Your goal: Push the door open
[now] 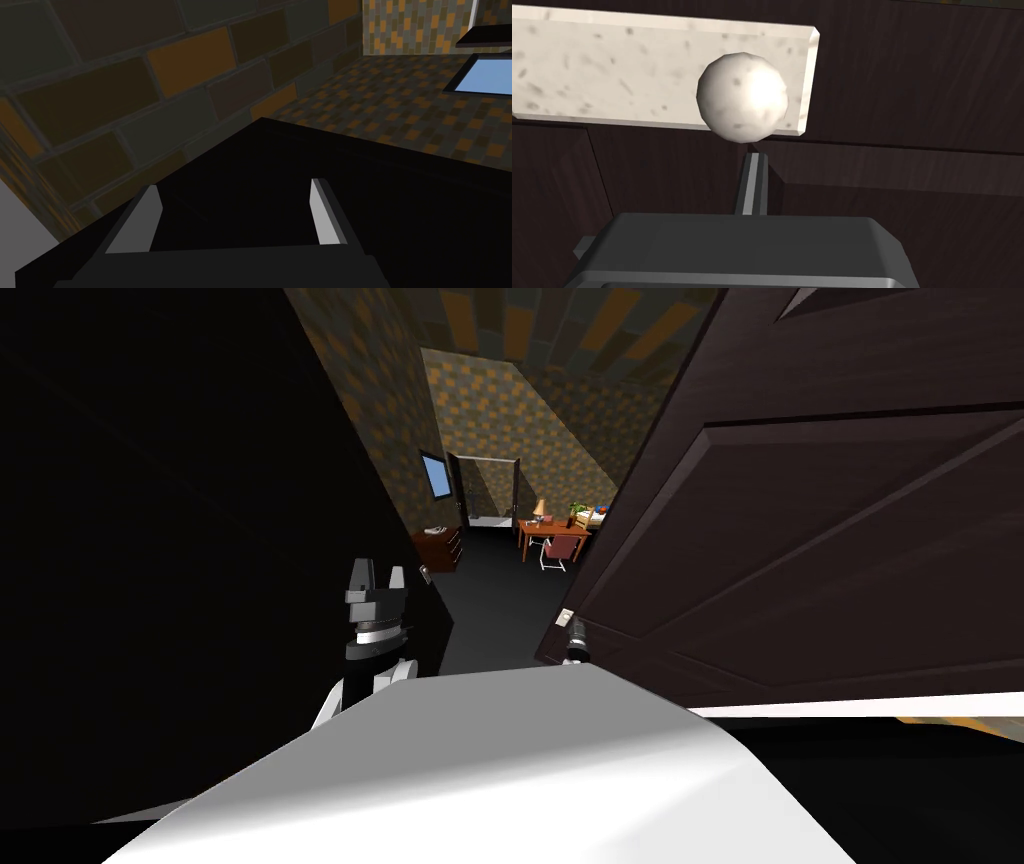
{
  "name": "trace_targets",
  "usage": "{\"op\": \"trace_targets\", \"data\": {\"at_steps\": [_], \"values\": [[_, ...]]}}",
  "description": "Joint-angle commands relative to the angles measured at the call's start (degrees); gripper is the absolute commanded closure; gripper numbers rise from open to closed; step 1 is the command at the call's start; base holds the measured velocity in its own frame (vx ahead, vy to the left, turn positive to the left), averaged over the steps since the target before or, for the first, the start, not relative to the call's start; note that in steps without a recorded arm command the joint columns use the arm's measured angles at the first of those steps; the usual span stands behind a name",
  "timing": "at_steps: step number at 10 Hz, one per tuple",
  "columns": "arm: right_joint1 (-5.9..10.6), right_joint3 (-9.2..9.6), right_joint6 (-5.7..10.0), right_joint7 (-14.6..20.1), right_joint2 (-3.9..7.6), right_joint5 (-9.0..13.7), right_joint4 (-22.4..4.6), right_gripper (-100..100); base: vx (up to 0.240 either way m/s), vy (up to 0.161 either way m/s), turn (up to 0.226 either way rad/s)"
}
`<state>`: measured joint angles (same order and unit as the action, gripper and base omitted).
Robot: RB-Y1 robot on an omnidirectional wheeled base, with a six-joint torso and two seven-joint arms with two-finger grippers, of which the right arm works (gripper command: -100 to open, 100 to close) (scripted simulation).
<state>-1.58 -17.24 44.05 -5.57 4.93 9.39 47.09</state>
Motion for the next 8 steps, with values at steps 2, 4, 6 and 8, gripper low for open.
{"op": "trace_targets", "data": {"at_steps": [2,4,6,8], "values": [[-0.11,-0.39,-0.42,0.0,-0.5,0.5,0.5,-100,-0.063,0.133,-0.062],[-0.22,-0.77,-0.85,0.0,-1.23,1.1,0.9,-100,-0.166,0.169,-0.053],[-0.32,-1.12,-1.23,0.0,-2.11,1.5,1.3,-100,-0.138,0.212,-0.053],[-0.37,-1.19,-1.36,-0.1,-2.42,1.6,1.5,-100,-0.111,0.139,-0.043]]}}
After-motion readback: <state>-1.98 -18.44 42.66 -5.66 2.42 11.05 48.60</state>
